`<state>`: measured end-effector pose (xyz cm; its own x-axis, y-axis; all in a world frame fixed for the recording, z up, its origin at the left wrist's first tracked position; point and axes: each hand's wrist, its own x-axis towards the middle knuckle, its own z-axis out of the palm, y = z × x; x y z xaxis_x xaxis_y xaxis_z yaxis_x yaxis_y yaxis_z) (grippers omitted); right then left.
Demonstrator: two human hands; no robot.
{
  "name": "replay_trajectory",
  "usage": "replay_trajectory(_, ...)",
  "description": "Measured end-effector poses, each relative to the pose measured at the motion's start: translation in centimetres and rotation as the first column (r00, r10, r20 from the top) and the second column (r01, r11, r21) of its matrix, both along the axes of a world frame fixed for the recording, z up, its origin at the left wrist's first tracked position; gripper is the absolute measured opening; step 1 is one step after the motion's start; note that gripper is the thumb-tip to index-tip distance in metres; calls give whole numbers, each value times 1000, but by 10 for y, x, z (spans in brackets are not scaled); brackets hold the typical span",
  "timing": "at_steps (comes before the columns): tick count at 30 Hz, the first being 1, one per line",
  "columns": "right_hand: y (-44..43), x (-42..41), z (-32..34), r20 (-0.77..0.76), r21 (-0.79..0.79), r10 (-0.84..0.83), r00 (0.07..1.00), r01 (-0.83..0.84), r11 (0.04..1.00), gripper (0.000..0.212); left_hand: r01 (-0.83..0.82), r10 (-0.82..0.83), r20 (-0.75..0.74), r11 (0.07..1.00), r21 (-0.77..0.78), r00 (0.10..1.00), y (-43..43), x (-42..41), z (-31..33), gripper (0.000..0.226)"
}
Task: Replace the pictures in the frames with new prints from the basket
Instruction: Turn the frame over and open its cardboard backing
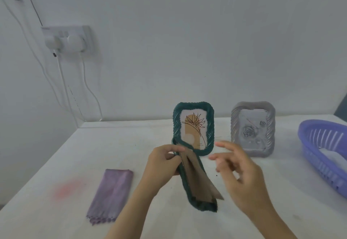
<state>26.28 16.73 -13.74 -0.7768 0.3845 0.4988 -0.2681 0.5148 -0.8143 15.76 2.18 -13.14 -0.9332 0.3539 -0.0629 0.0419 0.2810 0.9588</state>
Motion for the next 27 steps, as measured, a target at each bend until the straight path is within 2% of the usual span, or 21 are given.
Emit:
replay_trajectory(2, 16, -6, -7, 30, -49, -107, 994, 109, 993, 27, 13, -14, 28, 999, 37, 999, -9, -1, -6, 31)
replay_trajectory(3, 24, -10, -13, 107, -51, -127, 986, 133, 990, 27, 22, -25, 46, 998, 62, 999, -13, -2, -8, 31)
replay_trajectory(6, 32, -16, -39, 388, -150, -16, 921, 80, 985, 31, 48, -63, 120, 991, 125, 991, -25, -4, -17, 32)
replay_trajectory(8, 27, -15, -53, 426, -236, 57, 903, 50, 970, 35, 83, -110, 165, 984, 159, 980, -29, -6, -24, 32)
replay_trajectory(12, 20, -12, -67, 410, -243, -7, 912, 117, 963, 39, 112, -130, 187, 988, 105, 974, -30, -8, -42, 30)
replay_trajectory(17, 15, -9, -81, 426, -189, -52, 903, 145, 971, 42, -25, 24, -5, 992, -127, 1000, -27, -11, -73, 34)
replay_trajectory(19, 14, -9, -85, 418, -133, -88, 904, 156, 979, 43, -42, 23, -91, 976, -212, 996, -28, -11, -81, 32)
replay_trajectory(23, 14, -11, -91, 433, -19, -133, 891, 157, 987, 40, -79, -46, -301, 918, -389, 953, -31, -8, -92, 29)
replay_trajectory(25, 15, -12, -94, 438, 54, -150, 886, 140, 989, 40, -86, -110, -423, 905, -417, 899, -34, -7, -95, 30)
replay_trajectory(27, 17, -11, -96, 415, 155, -128, 901, 69, 986, 43, 48, -248, -457, 913, -405, 854, -36, -4, -97, 38)
